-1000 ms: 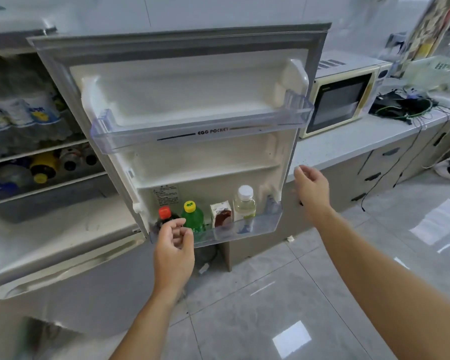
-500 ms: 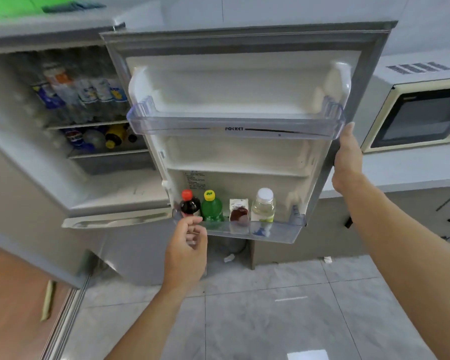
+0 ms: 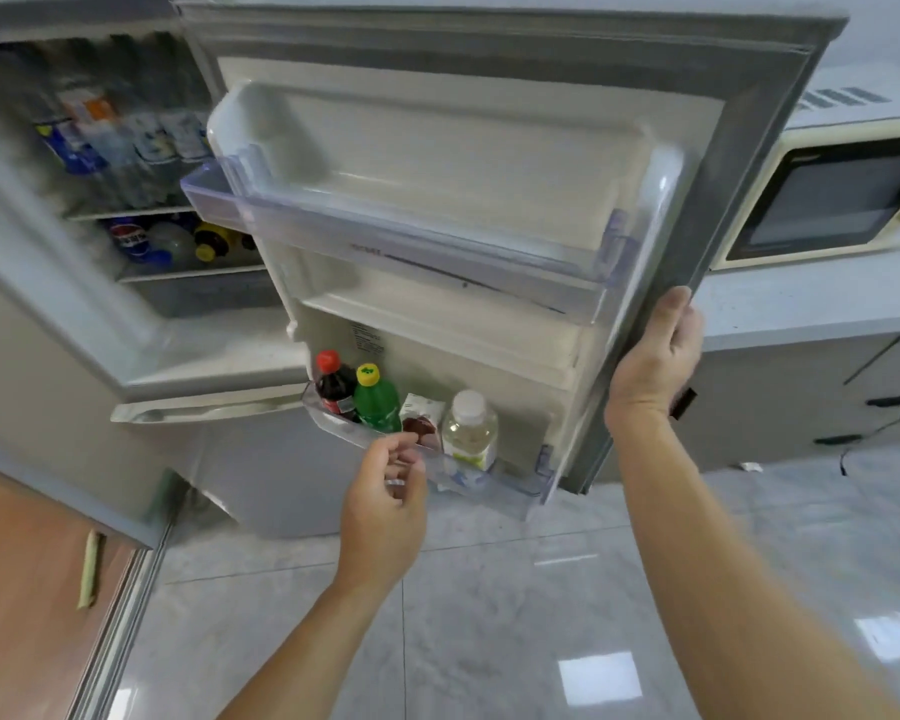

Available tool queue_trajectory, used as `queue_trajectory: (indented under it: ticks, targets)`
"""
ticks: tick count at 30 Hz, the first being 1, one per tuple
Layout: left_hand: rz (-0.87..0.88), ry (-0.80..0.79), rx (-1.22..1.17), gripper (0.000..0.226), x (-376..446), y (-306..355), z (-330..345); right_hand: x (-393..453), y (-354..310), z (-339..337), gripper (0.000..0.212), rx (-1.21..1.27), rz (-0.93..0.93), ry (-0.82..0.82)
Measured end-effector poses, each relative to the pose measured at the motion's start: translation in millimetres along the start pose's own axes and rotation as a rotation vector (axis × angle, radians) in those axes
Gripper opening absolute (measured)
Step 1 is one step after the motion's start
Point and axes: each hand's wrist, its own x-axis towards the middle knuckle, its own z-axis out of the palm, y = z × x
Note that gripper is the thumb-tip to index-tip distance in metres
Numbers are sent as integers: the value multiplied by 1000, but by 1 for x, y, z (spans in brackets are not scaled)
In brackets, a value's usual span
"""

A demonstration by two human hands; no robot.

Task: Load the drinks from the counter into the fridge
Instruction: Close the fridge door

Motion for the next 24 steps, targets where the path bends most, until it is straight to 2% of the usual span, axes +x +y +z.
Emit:
queue_trajectory:
  ticks: [4,9,12,15,19,21,24]
  targets:
    - [65,-73,-47,33,-18,4,6,-49,-13,-4,43,23,-29,69]
    - [190,-174,-42,33,-46,3,-15,-121,-26,-12,39,9,-82,74]
    - [242,-173,-67,30,-62,-4,-45,-173,-35,-15,55,-27,-122,44]
    - [239,-179,-88,28,-77,-16,-86,-230,-48,-11,66,-30,-178,-74]
    - [269,-131,-80,26,-98,-36,-152,-301,-61,8,61,15,-235,-281]
    - [293,-84,-69,29,-108,-48,-183,-334,-66,23,55,38,-248,-381]
    - [260,17,-71,42,-116,-60,-225,-376,-74,57,34,3,-232,-545]
